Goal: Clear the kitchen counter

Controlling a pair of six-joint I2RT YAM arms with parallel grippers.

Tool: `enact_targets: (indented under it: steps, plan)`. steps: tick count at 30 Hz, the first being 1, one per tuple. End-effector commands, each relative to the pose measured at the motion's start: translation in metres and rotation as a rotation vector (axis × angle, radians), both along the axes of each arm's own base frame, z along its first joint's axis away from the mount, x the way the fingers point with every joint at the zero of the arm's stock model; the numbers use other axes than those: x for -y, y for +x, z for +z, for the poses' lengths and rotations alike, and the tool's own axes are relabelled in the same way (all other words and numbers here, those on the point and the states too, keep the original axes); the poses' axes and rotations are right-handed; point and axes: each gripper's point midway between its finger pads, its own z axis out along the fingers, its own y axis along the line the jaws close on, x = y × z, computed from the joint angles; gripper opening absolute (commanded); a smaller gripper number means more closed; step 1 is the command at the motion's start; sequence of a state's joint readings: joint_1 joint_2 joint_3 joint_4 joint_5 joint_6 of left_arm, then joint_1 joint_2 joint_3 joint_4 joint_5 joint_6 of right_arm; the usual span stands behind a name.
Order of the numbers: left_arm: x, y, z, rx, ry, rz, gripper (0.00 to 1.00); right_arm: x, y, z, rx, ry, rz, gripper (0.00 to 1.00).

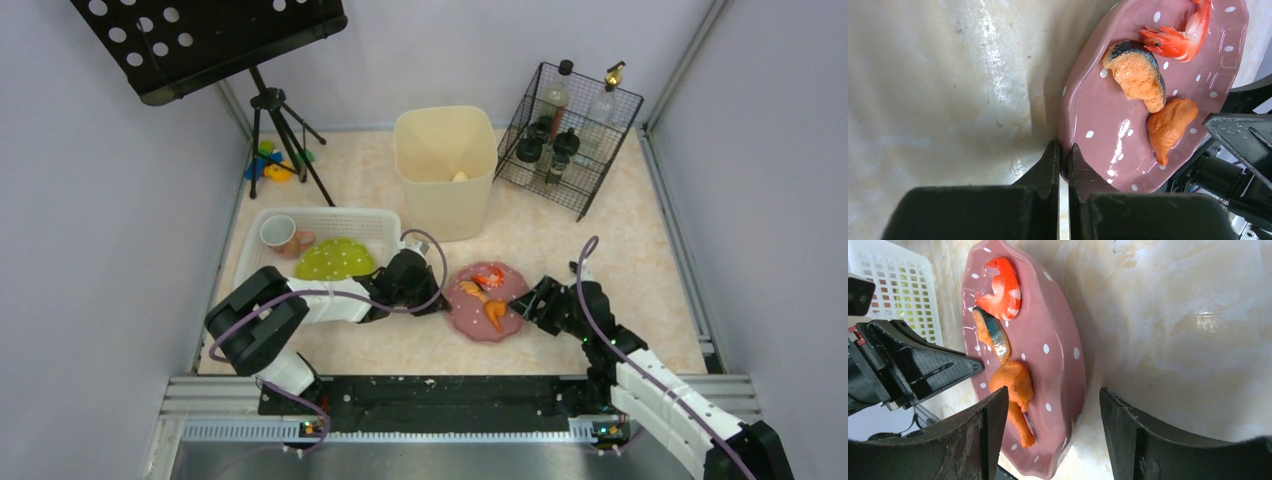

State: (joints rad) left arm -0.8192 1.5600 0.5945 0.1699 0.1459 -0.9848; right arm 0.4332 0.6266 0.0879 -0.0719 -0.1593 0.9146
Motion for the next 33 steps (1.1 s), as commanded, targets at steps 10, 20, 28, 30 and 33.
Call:
enact_targets:
  steps: [10, 20, 28, 30, 33]
  plan:
    - [-0.048, -0.036, -0.066, -0.161, 0.163, 0.046, 0.0, 0.003, -0.001, -0.024, -0.034, 0.109, -0.112, 0.65]
    - [-0.048, -0.041, -0.068, -0.169, 0.148, 0.037, 0.0, 0.013, 0.011, -0.024, -0.033, 0.16, -0.254, 0.62]
    - [-0.047, -0.042, -0.066, -0.168, 0.136, 0.025, 0.0, 0.01, 0.014, -0.024, -0.025, 0.183, -0.252, 0.51]
    - [-0.047, -0.043, -0.066, -0.167, 0.137, 0.022, 0.0, 0.008, 0.013, -0.025, -0.03, 0.19, -0.238, 0.49]
    - [-0.046, -0.042, -0.066, -0.164, 0.136, 0.018, 0.0, 0.003, 0.012, -0.025, -0.027, 0.197, -0.207, 0.47]
